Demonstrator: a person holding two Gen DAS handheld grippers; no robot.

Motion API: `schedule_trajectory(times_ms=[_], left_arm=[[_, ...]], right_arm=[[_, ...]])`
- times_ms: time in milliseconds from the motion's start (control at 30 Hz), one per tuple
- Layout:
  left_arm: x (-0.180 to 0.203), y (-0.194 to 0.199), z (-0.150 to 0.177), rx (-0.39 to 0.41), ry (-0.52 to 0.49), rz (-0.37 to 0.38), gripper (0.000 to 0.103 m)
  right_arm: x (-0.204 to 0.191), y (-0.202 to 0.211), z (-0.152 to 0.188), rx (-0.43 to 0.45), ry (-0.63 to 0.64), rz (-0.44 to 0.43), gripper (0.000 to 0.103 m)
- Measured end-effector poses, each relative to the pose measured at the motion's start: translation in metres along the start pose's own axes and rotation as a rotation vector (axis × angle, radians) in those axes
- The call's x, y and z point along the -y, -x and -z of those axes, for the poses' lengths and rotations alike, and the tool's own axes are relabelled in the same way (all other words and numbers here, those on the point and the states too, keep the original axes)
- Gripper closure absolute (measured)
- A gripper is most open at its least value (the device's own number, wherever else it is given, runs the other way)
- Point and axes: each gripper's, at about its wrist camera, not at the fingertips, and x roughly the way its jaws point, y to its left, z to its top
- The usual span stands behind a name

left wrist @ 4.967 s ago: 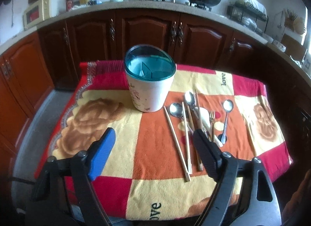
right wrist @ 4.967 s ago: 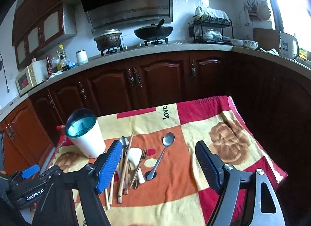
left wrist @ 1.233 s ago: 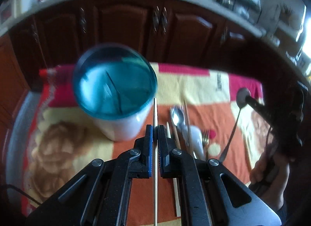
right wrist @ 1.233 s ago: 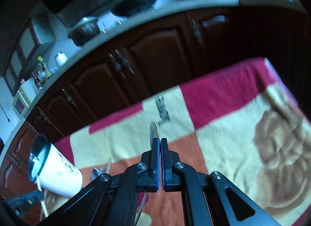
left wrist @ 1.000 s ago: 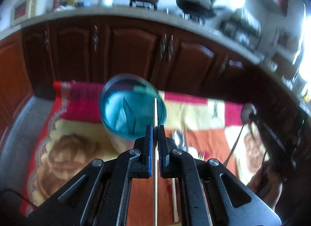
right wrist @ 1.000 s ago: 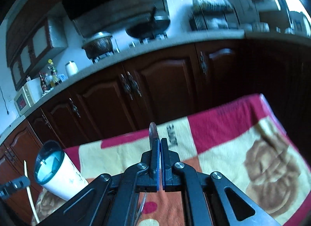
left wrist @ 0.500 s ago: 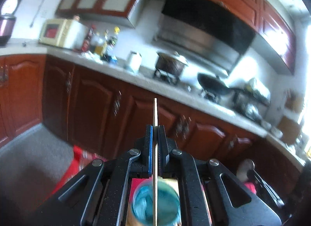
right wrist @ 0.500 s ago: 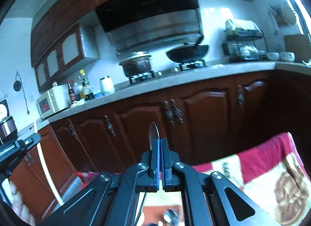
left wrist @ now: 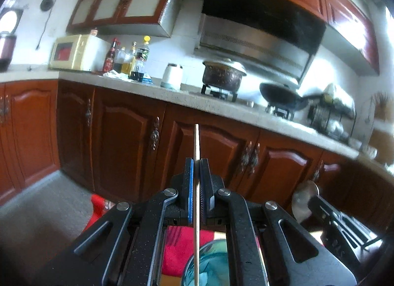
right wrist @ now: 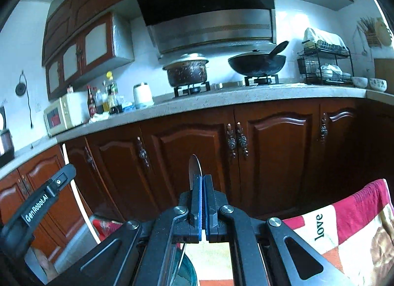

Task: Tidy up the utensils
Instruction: 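Carry chopstick and spoon over the white cup and open both grippers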

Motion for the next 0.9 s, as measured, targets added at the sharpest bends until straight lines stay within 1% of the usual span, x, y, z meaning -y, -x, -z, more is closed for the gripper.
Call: schedule_trajectory(times_ms=[167,333,467,600,700,833,900], left_arm=[[0.002,-0.001,0.016,-0.031,-0.04,0.025,0.099],[0.005,0.005,0.027,-0.04,-0.067,0.032,0.099],[0.005,0.008,0.038,-0.087,-0.08,0.049,0.099],[0.007,0.012,0.047,-0.157,-0.104,0.065,0.099],[0.009,0.016,0.051,-0.169,-0.127,0.062,0.099],[0.01,0.016,0.054,-0.208,-0.119,0.072,0.099],[0.011,0.018,0.055,-0.215,-0.127,0.073,0.099]], right_arm=[[-0.009,-0.001,0.018,-0.016,0.052,0.003,0.102],[-0.005,0.006,0.031,-0.019,0.063,0.003,0.102],[0.0,0.012,0.037,-0.033,0.049,-0.013,0.102],[0.001,0.019,0.045,-0.034,0.065,-0.029,0.102],[0.0,0.016,0.051,-0.06,0.072,-0.036,0.102],[0.006,0.016,0.06,-0.079,0.055,-0.042,0.102],[0.009,0.018,0.064,-0.091,0.04,-0.051,0.102]])
